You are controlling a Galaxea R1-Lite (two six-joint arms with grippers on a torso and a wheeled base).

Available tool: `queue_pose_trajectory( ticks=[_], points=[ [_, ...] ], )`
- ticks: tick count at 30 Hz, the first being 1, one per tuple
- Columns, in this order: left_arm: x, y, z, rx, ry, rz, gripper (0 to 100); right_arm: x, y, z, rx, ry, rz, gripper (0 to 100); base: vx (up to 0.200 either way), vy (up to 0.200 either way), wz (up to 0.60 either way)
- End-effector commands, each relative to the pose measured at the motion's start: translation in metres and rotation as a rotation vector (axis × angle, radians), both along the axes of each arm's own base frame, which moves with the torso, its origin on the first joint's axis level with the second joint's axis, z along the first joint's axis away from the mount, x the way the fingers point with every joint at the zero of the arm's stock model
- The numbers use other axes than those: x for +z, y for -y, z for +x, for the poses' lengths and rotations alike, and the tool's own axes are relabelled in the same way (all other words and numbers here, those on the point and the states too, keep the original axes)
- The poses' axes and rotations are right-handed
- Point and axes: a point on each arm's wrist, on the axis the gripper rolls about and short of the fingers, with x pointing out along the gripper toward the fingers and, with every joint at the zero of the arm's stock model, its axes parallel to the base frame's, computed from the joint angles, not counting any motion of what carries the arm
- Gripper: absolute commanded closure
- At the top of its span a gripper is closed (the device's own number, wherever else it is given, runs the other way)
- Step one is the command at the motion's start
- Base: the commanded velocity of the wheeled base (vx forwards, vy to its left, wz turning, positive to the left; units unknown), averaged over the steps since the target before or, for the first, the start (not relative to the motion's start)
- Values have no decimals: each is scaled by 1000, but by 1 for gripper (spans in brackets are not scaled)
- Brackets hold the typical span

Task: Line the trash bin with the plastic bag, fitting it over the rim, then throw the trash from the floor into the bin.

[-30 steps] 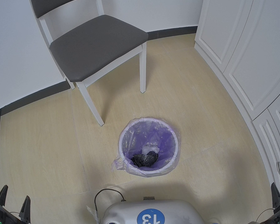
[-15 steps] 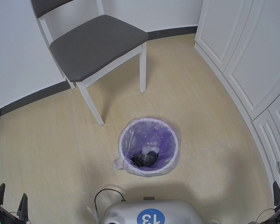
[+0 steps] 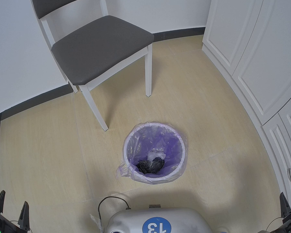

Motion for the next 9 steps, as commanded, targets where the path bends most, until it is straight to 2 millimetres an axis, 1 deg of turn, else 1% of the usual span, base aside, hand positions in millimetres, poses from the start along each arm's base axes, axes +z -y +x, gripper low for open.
queue_pose_trajectory(
  ticks=[1,9],
  points=[
    [-5,0,1,-1,-8,-1,0,-5,0,0,-2,-5,-7,0,0,0,0],
    [-5,0,1,1,-8,-1,0,-5,0,0,9,-6,-2,0,0,0,0]
  ],
)
